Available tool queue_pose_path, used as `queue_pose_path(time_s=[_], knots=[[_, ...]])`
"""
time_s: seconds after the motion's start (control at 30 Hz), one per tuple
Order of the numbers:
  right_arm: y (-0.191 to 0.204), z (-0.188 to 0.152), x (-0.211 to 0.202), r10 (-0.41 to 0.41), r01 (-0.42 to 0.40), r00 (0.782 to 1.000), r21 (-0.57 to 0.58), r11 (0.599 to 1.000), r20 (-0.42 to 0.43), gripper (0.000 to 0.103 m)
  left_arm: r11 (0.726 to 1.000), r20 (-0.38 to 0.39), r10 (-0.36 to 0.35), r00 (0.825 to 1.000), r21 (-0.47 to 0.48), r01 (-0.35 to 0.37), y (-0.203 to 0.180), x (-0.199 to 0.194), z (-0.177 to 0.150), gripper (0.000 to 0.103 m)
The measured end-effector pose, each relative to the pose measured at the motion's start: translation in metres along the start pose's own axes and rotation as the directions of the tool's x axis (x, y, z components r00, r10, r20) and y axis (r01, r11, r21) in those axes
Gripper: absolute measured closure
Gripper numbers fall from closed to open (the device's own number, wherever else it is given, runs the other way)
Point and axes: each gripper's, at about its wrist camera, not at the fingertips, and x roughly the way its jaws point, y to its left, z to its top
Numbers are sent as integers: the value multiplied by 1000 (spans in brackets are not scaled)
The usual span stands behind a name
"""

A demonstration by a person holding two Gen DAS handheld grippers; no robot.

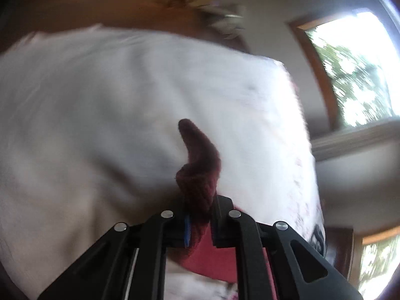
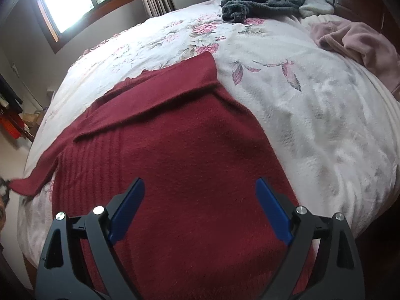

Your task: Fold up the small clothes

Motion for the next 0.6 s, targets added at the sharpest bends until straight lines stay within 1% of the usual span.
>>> queue_pose_path(time_s=[0.03,0.07,0.1,0.17,0.23,0.33,0.37,0.43,0.47,0.57,0.6], knots=[[0,0,-1,3,-3,1000,2,1000,-2,13,999,3,-23,1000,39,23,-19,-4,-3,92],[-2,1,-2,8,-8,1000,5,1000,-2,13,994,5,-48,999,98,47,-50,-7,-9,92],[-4,1,-4,12,-12,1000,9,1000,0,13,989,3,-65,998,135,64,-73,-4,-11,92],[-8,1,-8,21,-21,1000,21,1000,5,13,970,-14,-104,994,218,105,-122,-2,-26,92],[-14,0,-11,29,-29,1000,37,999,5,13,946,-37,-127,991,297,132,-165,5,-43,92],[-21,-1,-16,36,-36,999,47,998,7,13,902,-83,-142,986,400,164,-227,31,-70,92],[-23,-2,-17,37,-38,999,49,998,7,13,889,-99,-143,985,425,172,-242,38,-79,92],[-29,-2,-17,41,-41,999,54,998,4,13,863,-151,-147,977,462,202,-275,64,-106,92],[-33,-2,-18,43,-43,999,61,997,4,13,857,-168,-145,975,472,208,-280,67,-122,92],[-45,1,-16,52,-52,999,88,995,-2,13,828,-249,-117,961,510,233,-311,111,-170,92],[-47,0,-15,56,-55,998,96,994,-6,13,820,-266,-107,958,522,236,-310,117,-183,92]])
